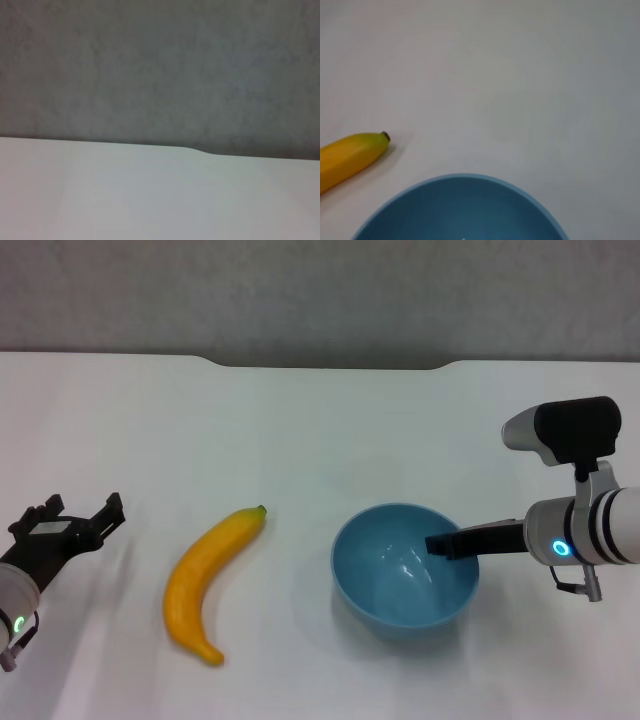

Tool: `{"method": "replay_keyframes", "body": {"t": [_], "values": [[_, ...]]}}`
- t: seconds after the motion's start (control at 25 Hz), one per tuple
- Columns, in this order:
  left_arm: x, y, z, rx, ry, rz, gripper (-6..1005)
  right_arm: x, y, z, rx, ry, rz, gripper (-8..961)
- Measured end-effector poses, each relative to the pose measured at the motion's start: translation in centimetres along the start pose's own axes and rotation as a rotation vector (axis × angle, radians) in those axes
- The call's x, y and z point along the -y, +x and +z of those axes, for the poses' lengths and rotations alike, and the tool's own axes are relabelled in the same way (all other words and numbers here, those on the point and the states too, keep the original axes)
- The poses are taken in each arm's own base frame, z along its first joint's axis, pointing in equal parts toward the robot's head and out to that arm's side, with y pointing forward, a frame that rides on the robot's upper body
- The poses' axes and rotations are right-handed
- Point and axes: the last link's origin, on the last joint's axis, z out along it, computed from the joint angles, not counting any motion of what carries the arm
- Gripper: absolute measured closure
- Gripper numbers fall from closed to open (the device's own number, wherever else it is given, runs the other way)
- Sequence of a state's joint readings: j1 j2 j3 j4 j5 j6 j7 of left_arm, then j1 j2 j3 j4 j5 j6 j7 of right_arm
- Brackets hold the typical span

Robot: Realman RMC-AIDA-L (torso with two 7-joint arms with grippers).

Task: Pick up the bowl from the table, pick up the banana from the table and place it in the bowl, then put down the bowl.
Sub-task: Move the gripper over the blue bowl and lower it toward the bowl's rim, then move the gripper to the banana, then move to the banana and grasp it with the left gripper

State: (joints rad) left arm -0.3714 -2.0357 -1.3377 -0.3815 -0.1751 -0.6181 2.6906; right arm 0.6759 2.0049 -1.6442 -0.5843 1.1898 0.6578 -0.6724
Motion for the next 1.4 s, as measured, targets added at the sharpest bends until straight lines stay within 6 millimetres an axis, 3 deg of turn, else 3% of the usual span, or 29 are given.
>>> {"method": "replay_keyframes", "body": {"t": [0.6,0.84,1.12,1.4], "values": [[0.6,0.2,-0.1,-0.014,0.026,-0.037,137,0.4,0.1,-0.5,0.015,0.040,-0.072,882],[-0.7,0.9,0.1,-0.018,-0.046,-0.070,136,0.7,0.1,-1.5,0.073,0.041,-0.063,917],[-4.2,3.2,0.3,-0.006,-0.257,-0.014,137,1.0,0.6,-1.5,0.068,0.049,-0.059,911],[-5.0,4.0,0.5,0.097,-0.368,0.024,136,1.1,0.6,-1.5,0.062,0.060,-0.075,905]]}}
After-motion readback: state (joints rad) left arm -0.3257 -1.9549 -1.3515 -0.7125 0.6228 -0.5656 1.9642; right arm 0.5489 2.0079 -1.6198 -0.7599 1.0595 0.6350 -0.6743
